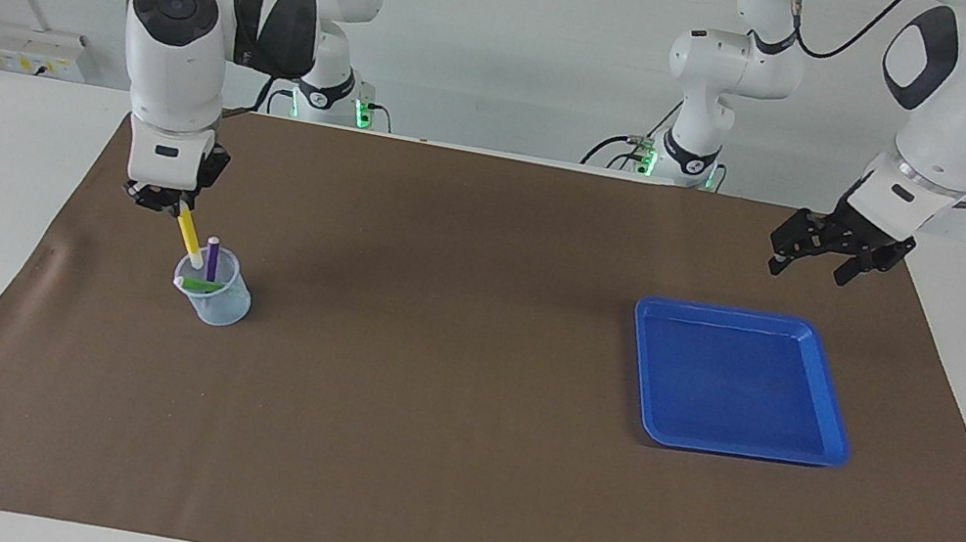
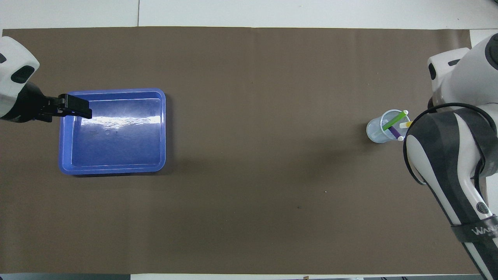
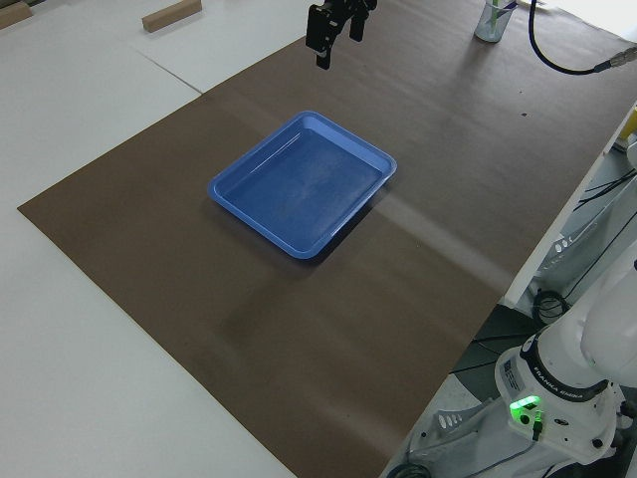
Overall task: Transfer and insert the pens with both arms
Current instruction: 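Insert the yellow pen into the cup with the right gripper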
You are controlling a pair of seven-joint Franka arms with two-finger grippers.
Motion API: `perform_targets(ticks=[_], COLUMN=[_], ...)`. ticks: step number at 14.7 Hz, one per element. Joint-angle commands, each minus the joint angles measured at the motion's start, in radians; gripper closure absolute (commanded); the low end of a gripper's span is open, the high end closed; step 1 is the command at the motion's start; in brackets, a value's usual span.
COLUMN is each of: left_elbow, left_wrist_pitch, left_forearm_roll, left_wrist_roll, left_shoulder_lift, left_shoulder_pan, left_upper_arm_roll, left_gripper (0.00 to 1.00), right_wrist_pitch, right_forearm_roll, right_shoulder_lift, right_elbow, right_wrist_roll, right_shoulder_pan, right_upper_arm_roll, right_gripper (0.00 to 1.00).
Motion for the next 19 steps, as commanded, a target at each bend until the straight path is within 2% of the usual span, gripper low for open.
perform_targets(ticks=[1, 4, 5, 6, 8, 9, 10, 12, 13, 15, 18, 19], left_elbow=[0.047, 0.038, 0.039, 0.038, 0.041, 0.044, 0.045, 0.042, 0.041, 0.027, 0.025, 0.025], left_wrist_pitch=[-0.078, -0.075, -0.069, -0.068, -0.068, -0.077, -0.083, -0.103, -0.103, -0.089, -0.086, -0.086], left_forearm_roll=[0.017, 0.017, 0.017, 0.018, 0.018, 0.024, 0.043, 0.057, 0.057, 0.057, 0.055, 0.055], left_wrist_roll=[0.030, 0.090, 0.093, 0.093, 0.093, 0.092, 0.092, 0.084, 0.084, 0.084, 0.081, 0.081], left_shoulder_lift=[0.008, 0.004, 0.004, 0.004, 0.006, 0.009, 0.008, 0.004, 0.004, -0.003, -0.003, -0.003], left_shoulder_pan=[0.015, 0.058, 0.069, 0.069, 0.069, 0.063, 0.056, 0.053, 0.055, 0.055, 0.055, 0.055], left_upper_arm_roll=[-0.007, -0.007, -0.007, -0.007, -0.010, -0.010, -0.013, -0.021, -0.021, -0.021, -0.021, -0.021], left_gripper=[0.00, 0.00, 0.00, 0.00, 0.00, 0.00, 0.00, 0.00, 0.00, 0.00, 0.00, 0.00], right_wrist_pitch=[0.038, 0.080, 0.081, 0.083, 0.083, 0.083, 0.083, 0.063, 0.043, -0.047, -0.196, -0.260], right_forearm_roll=[-0.026, -0.024, -0.024, -0.020, -0.010, -0.007, 0.002, 0.031, 0.084, 0.148, 0.166, 0.224], right_shoulder_lift=[-0.045, -0.046, -0.046, -0.045, -0.045, -0.045, -0.042, -0.033, -0.033, -0.036, -0.031, -0.028], right_elbow=[-0.054, -0.077, -0.077, -0.076, -0.074, -0.073, -0.065, -0.034, -0.005, 0.082, 0.252, 0.306], right_wrist_roll=[-0.039, -0.038, -0.038, -0.038, -0.033, -0.032, -0.033, -0.032, -0.022, 0.036, 0.293, 0.370], right_shoulder_pan=[-0.017, -0.030, -0.033, -0.034, -0.034, -0.034, -0.034, -0.036, -0.037, -0.033, -0.019, -0.025], right_upper_arm_roll=[0.009, 0.009, 0.009, 0.009, 0.009, 0.009, 0.009, 0.009, 0.006, 0.003, 0.009, 0.008], right_gripper=[1.00, 1.00, 0.89, 0.57, 0.26, 0.04, 0.00, 0.00, 0.00, 0.00, 0.00, 0.00])
